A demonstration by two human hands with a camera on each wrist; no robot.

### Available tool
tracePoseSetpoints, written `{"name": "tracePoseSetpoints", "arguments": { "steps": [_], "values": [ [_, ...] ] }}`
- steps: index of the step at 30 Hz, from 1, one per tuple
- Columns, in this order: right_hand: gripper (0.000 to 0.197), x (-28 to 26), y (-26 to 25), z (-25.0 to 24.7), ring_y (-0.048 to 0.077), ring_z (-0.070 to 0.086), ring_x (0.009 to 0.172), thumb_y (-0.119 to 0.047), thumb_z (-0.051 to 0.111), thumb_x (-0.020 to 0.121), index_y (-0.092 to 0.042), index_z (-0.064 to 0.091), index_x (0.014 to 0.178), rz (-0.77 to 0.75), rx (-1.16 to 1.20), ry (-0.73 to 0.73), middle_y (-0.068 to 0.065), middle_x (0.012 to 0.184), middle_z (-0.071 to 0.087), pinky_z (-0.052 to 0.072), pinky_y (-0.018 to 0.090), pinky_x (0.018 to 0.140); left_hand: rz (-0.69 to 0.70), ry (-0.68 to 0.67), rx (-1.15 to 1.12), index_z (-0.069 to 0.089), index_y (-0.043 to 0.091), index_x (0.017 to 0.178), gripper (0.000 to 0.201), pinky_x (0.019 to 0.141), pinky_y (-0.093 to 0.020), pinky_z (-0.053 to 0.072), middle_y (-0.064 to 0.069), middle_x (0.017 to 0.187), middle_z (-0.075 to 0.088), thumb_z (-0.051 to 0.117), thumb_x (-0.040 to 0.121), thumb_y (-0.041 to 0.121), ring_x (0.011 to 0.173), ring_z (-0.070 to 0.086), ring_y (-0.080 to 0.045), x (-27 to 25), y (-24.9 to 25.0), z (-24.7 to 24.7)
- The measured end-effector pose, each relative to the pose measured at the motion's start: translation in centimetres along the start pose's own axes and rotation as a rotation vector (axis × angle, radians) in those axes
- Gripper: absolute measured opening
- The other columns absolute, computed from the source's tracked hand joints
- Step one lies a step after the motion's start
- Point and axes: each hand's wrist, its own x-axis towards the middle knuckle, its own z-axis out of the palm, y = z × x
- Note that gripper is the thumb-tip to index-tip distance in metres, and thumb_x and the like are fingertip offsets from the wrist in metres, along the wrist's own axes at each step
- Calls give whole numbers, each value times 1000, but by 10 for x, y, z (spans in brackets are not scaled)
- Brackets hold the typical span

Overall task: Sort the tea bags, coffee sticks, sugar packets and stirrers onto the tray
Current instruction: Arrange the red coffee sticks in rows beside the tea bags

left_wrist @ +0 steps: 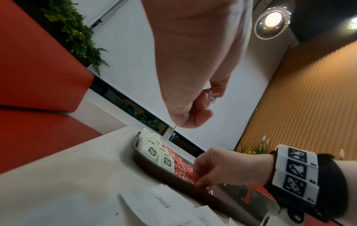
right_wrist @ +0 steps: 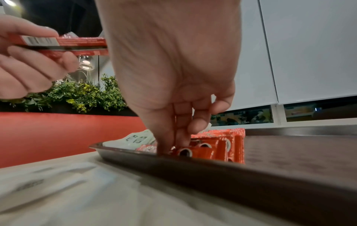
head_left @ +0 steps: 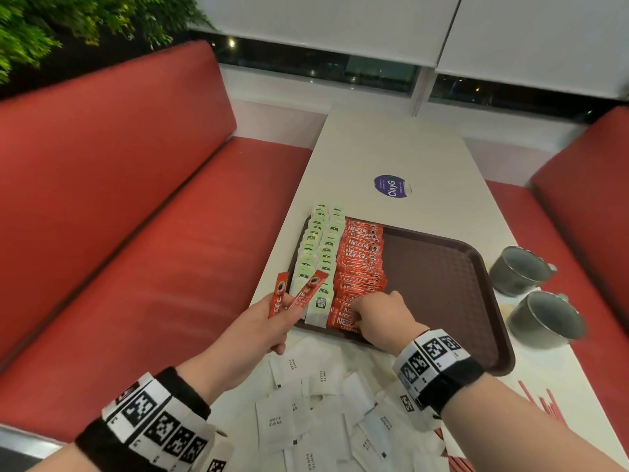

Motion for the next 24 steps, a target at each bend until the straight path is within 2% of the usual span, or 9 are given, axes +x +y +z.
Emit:
{"name": "tracePoseSetpoints", "arguments": {
  "steps": [4,6,8,11,14,17,19,22,24],
  "values": [
    [14,-7,1,-3,21,57,85,-19,48,93,-23,59,85,29,218,124,-3,88,64,41,36,91,155,90,278,56,26,93,7,58,-15,40,19,56,54,61,91,21,55,46,-5,-3,2,1],
    [18,-16,0,-10,13,58,76,-18,50,94,-22,61,79,19,503,194,-7,80,64,48,28,77,208,110,334,55,30,90,13,54,-11,38,26,57,57,63,89,20,52,48,2,-5,5,3],
    [23,-29,-2,-21,6,57,70,-17,56,93,-24,61,72,-4,803,239,-9,74,64,46,22,68,239,106,389,54,27,88,11,53,-15,36,24,57,56,64,89,22,51,45,0,-6,8,5],
    [16,-45,-6,-32,10,61,69,-10,60,90,-18,70,81,-57,1222,214,0,76,71,46,19,66,243,72,424,55,24,88,9,55,-20,36,19,58,54,63,89,27,52,41,-2,-6,14,9],
    [12,-52,-8,-33,10,59,62,2,64,85,-7,69,91,-120,1515,67,5,73,68,42,21,59,231,56,430,54,25,89,10,57,-20,39,16,62,57,63,89,27,53,43,0,-4,15,16],
    [12,-53,-15,-29,13,57,64,3,67,83,-9,67,82,-125,1594,-12,8,73,64,43,23,61,214,40,433,54,21,100,16,58,-24,42,8,75,59,64,89,26,55,45,1,0,13,25],
    [10,-51,-19,-27,16,56,65,2,67,83,-8,65,82,-109,1615,24,8,73,64,42,25,62,214,8,458,54,19,103,17,55,-16,40,10,75,57,62,90,26,55,46,4,3,11,31],
    [34,-48,-16,-28,19,55,74,-2,76,75,-13,62,104,-101,1608,181,10,86,62,46,26,64,206,-35,490,55,21,99,10,52,-9,36,13,75,56,59,92,26,56,49,9,7,11,35],
    [34,-51,-8,-33,8,54,76,-2,78,74,-20,64,98,-99,1312,352,-3,86,63,47,19,70,201,-62,555,57,20,97,9,52,-9,35,12,76,56,61,91,26,58,48,6,11,10,34]
  ]
}}
